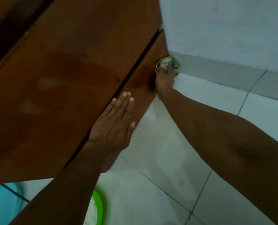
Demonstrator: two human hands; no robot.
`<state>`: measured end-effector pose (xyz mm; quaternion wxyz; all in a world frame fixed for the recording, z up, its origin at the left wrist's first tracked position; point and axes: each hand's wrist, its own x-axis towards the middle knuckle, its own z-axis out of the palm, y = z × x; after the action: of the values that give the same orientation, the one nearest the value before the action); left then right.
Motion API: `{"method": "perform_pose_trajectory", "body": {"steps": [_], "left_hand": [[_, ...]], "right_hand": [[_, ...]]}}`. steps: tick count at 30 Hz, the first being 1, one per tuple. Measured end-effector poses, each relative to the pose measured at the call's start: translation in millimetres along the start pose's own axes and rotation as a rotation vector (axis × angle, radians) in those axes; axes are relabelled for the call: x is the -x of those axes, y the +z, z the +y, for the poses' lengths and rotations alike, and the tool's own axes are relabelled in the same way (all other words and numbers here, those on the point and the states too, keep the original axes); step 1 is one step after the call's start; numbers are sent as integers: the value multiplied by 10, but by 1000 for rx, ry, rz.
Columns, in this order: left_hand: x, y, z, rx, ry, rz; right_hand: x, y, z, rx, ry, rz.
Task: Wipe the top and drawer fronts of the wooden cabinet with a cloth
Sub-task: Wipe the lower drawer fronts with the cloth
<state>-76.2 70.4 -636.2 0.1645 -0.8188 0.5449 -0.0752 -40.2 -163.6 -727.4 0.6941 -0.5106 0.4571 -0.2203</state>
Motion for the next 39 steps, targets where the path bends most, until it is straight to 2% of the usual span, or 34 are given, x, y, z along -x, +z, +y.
{"method": "perform_pose_trajectory", "body": {"steps": [7,11,17,21,24,29,34,39], "left_hand": [[482,-46,6,53,-44,-40],[1199,-7,-31,53,-57,-36],[2048,9,8,24,-163,-137],[2276,-5,4,32,-187,-159],[2300,-4,-10,43,-190,-152],[2193,29,-19,41,-175,-150],[2037,29,-9,66,-146,-124],[1812,42,-40,65,-96,-92]], "right_hand": [[676,-75,92,-79,51,33],[1522,-7,383,-81,-73,12],[2811,153,903,-54,-309,-141],[3205,223,1317,18,-349,-291],[3304,327,1492,80,-296,-389],[3219,540,1625,128,-222,-429],[3009,667,1628,100,-173,-334],[2459,632,1498,170,-86,-246]]}}
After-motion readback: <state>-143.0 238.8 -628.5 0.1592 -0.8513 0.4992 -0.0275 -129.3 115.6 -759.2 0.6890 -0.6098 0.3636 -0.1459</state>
